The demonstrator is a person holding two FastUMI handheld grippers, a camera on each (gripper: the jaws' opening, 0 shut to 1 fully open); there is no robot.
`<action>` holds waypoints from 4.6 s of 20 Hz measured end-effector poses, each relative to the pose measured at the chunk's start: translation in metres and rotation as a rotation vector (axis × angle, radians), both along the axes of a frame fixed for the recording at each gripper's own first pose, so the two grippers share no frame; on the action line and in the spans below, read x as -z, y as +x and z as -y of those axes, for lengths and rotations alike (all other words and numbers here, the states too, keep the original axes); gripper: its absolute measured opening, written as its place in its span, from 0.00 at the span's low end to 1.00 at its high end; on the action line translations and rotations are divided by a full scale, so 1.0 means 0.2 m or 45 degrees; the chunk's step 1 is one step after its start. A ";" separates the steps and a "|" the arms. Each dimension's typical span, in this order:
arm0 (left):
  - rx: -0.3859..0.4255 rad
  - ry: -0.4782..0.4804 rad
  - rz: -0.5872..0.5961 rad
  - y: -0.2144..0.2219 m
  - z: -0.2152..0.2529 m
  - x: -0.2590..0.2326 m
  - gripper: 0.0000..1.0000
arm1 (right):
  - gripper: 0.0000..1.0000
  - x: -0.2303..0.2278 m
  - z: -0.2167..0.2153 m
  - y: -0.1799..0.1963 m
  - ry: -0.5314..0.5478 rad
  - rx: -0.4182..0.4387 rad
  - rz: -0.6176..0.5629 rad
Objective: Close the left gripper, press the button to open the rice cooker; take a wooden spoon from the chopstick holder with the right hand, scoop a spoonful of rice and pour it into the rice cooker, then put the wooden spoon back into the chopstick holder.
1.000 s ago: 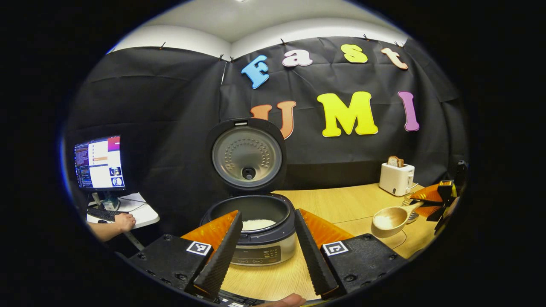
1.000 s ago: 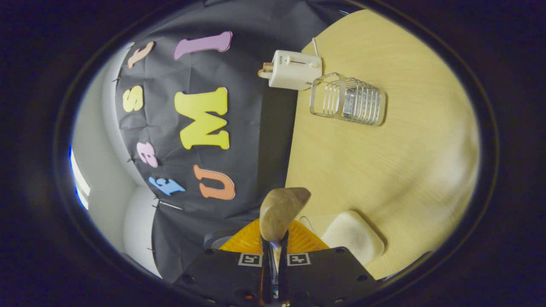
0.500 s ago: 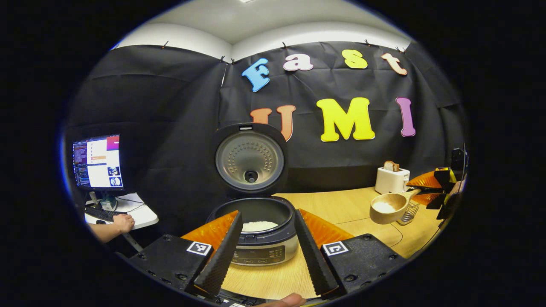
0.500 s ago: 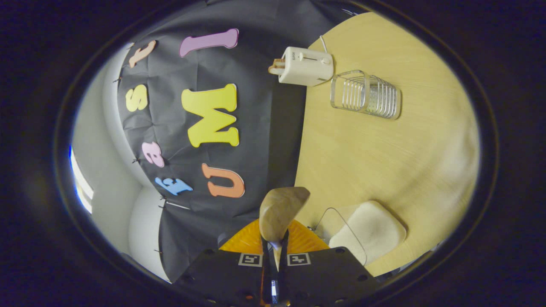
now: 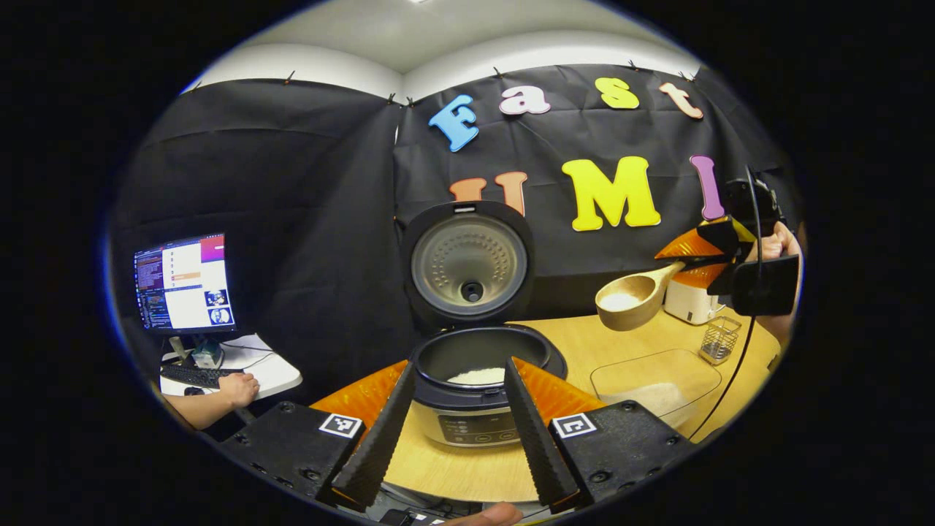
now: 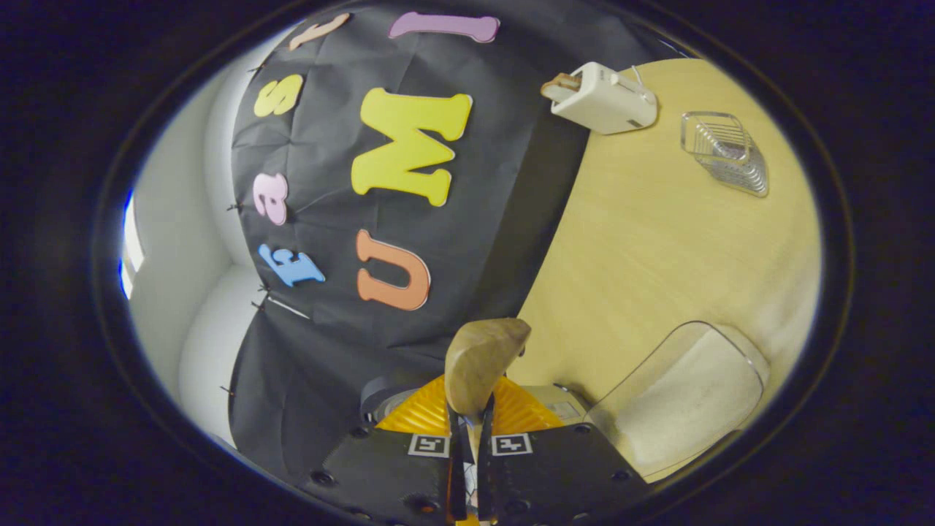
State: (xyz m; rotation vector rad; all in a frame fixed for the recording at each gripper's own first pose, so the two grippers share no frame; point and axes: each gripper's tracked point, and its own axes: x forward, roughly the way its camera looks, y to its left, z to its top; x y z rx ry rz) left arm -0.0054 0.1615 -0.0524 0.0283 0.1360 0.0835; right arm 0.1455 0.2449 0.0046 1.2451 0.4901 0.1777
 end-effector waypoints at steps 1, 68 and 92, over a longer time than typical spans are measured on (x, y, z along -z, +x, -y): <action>-0.016 -0.011 -0.008 0.00 -0.03 0.01 0.80 | 0.06 -0.01 -0.06 0.04 -0.045 -0.005 0.010; 0.089 -0.007 0.043 0.04 0.32 -0.09 0.79 | 0.09 0.05 1.29 0.34 -1.962 0.135 0.098; 0.137 0.018 0.041 0.06 0.45 -0.09 0.76 | 0.39 -0.07 1.59 0.16 -1.867 0.383 0.081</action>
